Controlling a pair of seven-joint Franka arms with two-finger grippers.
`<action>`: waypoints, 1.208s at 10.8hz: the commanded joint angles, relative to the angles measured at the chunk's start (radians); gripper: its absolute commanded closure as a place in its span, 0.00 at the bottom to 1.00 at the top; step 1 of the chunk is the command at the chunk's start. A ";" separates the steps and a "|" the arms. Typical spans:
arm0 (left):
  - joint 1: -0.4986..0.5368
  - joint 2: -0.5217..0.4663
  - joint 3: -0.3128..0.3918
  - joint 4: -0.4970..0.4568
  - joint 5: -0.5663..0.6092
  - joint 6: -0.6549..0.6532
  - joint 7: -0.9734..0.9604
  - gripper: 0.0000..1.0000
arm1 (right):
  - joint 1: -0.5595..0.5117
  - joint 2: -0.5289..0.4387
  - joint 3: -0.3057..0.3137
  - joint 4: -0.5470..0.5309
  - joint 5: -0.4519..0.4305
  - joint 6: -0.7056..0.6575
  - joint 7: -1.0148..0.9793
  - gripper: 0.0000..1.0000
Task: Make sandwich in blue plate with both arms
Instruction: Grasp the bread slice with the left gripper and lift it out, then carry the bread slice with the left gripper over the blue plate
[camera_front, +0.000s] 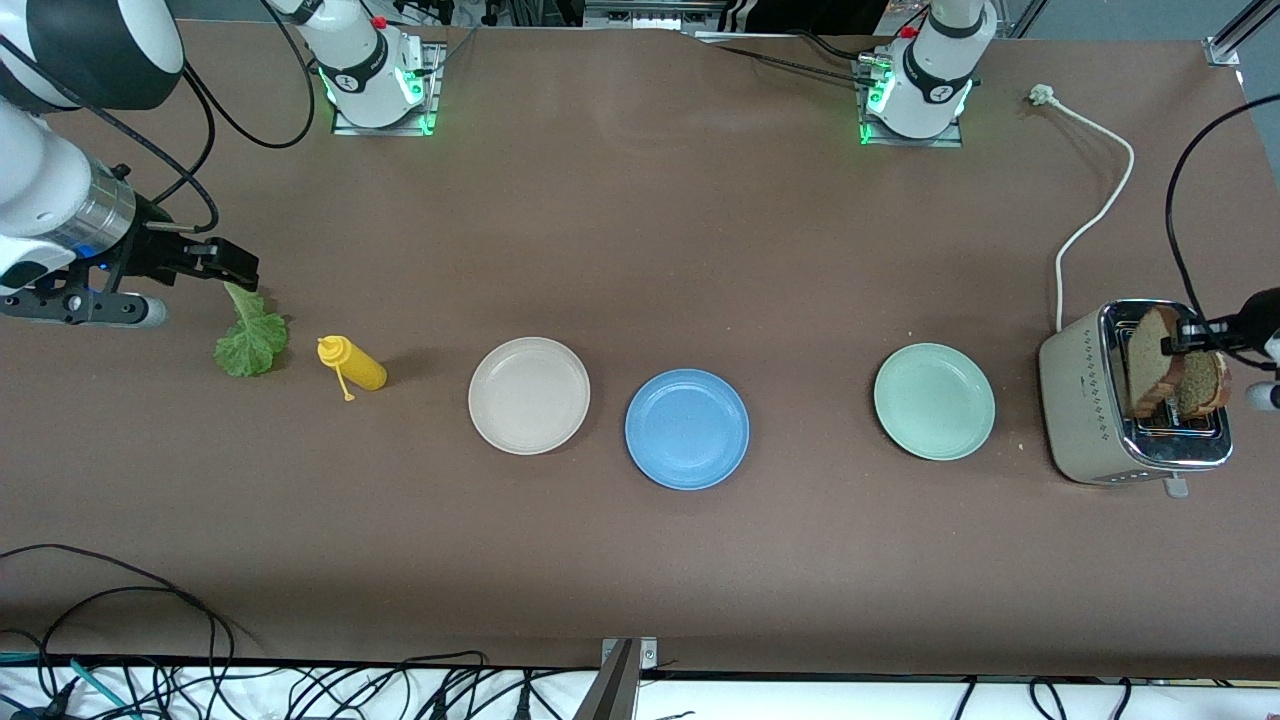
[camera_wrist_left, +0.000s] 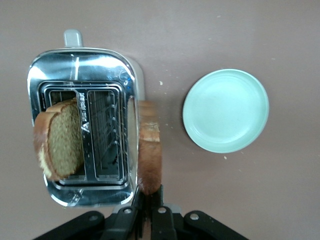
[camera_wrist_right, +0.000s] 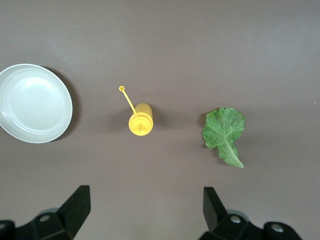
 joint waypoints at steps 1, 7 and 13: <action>-0.023 -0.109 0.002 0.001 -0.026 -0.056 0.003 1.00 | -0.004 0.000 0.001 0.009 0.009 0.001 -0.004 0.00; -0.092 -0.062 -0.012 -0.048 -0.248 -0.054 0.016 1.00 | -0.004 0.002 0.001 0.010 0.009 0.002 -0.004 0.00; -0.186 0.130 -0.082 -0.043 -0.597 0.073 -0.138 1.00 | -0.004 0.002 0.001 0.010 0.006 0.004 -0.004 0.00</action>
